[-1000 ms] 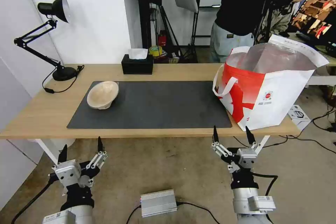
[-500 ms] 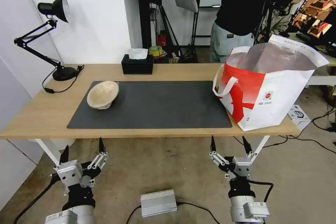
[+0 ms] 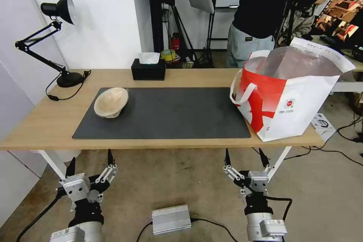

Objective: Pick up the trash from the table and place it into the takeout bag.

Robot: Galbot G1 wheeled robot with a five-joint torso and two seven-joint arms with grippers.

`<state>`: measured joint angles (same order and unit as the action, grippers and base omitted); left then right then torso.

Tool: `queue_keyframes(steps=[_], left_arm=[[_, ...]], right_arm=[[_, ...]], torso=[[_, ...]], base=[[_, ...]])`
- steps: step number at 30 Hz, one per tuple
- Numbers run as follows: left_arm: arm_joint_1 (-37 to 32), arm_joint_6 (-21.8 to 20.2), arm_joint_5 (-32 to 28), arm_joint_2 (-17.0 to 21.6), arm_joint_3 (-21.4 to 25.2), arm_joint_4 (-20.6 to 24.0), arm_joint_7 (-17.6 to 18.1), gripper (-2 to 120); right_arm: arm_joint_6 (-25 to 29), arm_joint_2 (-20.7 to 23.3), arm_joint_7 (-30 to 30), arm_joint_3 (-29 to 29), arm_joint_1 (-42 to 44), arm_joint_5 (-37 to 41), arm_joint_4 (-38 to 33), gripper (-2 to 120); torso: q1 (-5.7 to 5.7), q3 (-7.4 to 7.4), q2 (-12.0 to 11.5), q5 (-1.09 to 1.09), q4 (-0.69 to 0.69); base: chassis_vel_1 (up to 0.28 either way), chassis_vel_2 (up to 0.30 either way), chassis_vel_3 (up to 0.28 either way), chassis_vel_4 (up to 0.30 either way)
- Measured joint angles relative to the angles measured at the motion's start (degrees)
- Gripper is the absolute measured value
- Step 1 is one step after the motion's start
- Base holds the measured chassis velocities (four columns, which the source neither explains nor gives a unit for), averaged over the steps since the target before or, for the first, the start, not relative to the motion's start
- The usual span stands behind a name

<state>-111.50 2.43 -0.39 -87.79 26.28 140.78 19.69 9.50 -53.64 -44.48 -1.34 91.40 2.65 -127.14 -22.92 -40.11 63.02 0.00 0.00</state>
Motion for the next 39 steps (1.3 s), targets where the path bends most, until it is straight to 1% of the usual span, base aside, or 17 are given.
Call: queue_keyframes(steps=[14, 15, 16, 17, 20, 21, 24, 25, 26, 28, 30, 31, 35, 36, 38, 39], left_arm=[[0.7, -0.1, -1.0, 0.5, 0.6, -0.1, 0.3, 100], [1.4, -0.3, -2.6, 1.0, 1.5, 0.7, 0.8, 100], [1.4, -0.3, -2.6, 1.0, 1.5, 0.7, 0.8, 100], [1.8, -0.6, -3.9, 1.5, 1.9, 1.1, 1.1, 100], [2.9, -2.4, -9.2, 3.0, 2.9, 2.1, 2.1, 100], [2.9, -2.4, -9.2, 3.0, 2.9, 2.1, 2.1, 100], [6.0, -5.1, -22.5, 6.1, 5.6, 2.4, 4.6, 100], [6.6, -5.7, -25.4, 6.7, 6.1, 2.4, 5.2, 100], [6.6, -5.7, -25.4, 6.7, 6.1, 2.4, 5.2, 100], [8.3, -7.0, -33.0, 8.0, 6.8, 2.4, 6.8, 100], [10.0, -7.4, -38.4, 9.1, 7.5, 2.4, 8.0, 100], [10.0, -7.4, -38.4, 9.1, 7.5, 2.4, 8.0, 100], [13.4, -7.9, -49.5, 11.8, 9.1, 2.4, 11.2, 100], [13.4, -7.9, -49.5, 11.8, 9.1, 2.4, 11.2, 100], [15.7, -8.0, -57.2, 13.8, 10.5, 2.5, 13.2, 100], [16.8, -8.0, -60.0, 14.6, 11.1, 2.5, 14.2, 100]], right_arm=[[0.0, 0.0, 0.1, -0.1, 0.0, 0.0, 0.0, 100], [0.0, 0.0, 0.1, -0.1, 0.0, 0.0, 0.0, 100], [0.0, 0.0, 0.1, -0.1, 0.0, 0.0, 0.0, 100], [0.0, 0.0, 0.1, -0.1, 0.0, 0.0, 0.0, 100], [0.1, 0.0, 0.1, -0.1, 0.0, 0.0, 0.0, 100], [0.1, 0.0, 0.1, -0.1, 0.0, 0.0, 0.0, 100], [0.1, 0.0, 0.1, -0.1, 0.0, 0.0, 0.0, 100], [0.1, 0.0, 0.1, -0.1, 0.0, 0.0, 0.0, 100], [0.1, 0.0, 0.1, -0.1, 0.0, 0.0, 0.0, 100], [0.1, 0.0, 0.1, -0.1, 0.0, 0.0, 0.0, 100], [0.1, 0.0, 0.1, -0.1, 0.0, 0.0, 0.0, 100], [0.1, 0.0, 0.1, -0.1, 0.0, 0.0, 0.0, 100], [0.1, 0.0, 0.1, -0.1, 0.0, 0.0, 0.0, 100], [0.1, 0.0, 0.1, -0.1, 0.0, 0.0, 0.0, 100], [0.1, 0.0, 0.1, -0.1, -0.1, 0.1, 0.0, 100], [0.1, 0.0, 0.1, -0.1, 0.0, 0.1, -0.1, 100]], torso=[[0.0, 0.0, 0.0, 0.0, 0.0], [0.0, 0.0, 0.0, 0.0, 0.0], [0.0, 0.0, 0.0, 0.0, 0.0], [0.0, 0.0, 0.0, 0.0, 0.0], [0.0, 0.0, 0.0, 0.0, 0.0], [0.0, 0.0, 0.0, 0.0, 0.0], [0.0, 0.0, 0.0, -0.01, 0.0], [0.0, 0.0, 0.0, -0.01, 0.0], [0.0, 0.0, 0.0, -0.01, 0.0], [0.0, 0.0, 0.0, -0.01, 0.0], [0.0, 0.0, 0.0, 0.0, 0.0], [0.0, 0.0, 0.0, 0.0, 0.0], [0.0, 0.0, 0.0, -0.01, 0.0], [0.0, 0.0, 0.0, -0.01, 0.0], [0.0, 0.0, 0.0, -0.01, 0.0], [0.0, 0.0, 0.0, 0.01, 0.0]], base=[[0.0, 0.0, 0.0, 0.0], [0.0, 0.0, 0.0, 0.0], [0.0, 0.0, 0.0, 0.0], [0.0, 0.0, 0.0, 0.0], [0.0, 0.0, 0.0, 0.0], [0.0, 0.0, 0.0, 0.0], [0.0, 0.0, 0.0, 0.0], [0.0, 0.0, 0.0, 0.0], [0.0, 0.0, 0.0, 0.0], [0.0, 0.0, 0.0, 0.0], [0.0, 0.0, 0.0, 0.0], [0.0, 0.0, 0.0, 0.0], [0.0, 0.0, 0.0, 0.0], [0.0, 0.0, 0.0, 0.0], [0.0, 0.0, 0.0, 0.0], [0.0, 0.0, 0.0, 0.0]])
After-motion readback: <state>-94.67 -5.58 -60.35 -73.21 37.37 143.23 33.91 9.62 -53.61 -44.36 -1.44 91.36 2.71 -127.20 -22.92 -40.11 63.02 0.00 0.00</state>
